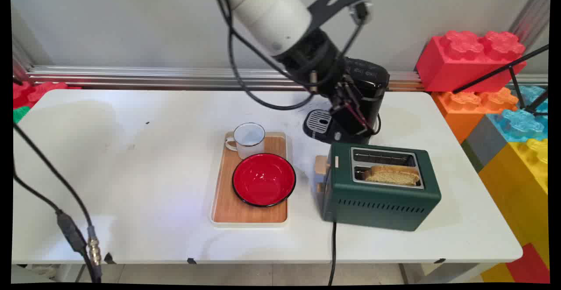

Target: Press the toaster switch

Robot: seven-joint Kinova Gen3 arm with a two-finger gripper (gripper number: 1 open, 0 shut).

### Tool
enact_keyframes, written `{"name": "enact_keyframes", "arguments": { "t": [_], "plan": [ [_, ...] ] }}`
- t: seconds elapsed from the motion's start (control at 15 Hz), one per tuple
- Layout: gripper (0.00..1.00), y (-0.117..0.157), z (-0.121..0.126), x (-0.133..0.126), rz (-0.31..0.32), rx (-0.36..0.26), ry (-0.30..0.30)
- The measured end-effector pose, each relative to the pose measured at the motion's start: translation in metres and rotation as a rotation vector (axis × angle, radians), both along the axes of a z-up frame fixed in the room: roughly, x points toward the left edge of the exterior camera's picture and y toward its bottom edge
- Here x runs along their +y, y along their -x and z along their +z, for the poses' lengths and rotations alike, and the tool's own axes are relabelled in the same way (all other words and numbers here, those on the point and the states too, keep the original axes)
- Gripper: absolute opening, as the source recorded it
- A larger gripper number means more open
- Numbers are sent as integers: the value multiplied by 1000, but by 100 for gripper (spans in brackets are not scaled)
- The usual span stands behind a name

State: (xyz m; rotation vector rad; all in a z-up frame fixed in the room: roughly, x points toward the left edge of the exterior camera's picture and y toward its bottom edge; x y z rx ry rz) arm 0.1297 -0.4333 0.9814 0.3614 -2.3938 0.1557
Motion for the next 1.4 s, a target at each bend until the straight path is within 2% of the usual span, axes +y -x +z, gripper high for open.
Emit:
{"name": "enact_keyframes", "arguments": {
  "t": [0.27, 0.53, 1.07, 1.4],
  "plan": [
    [100, -32, -9, 5, 24, 52, 14],
    [100, -53, -21, 10, 34, 101, 24],
    [100, -95, -68, 15, 9, 233, 47],
    [100, -108, -91, 14, -9, 280, 60]
  ]
}}
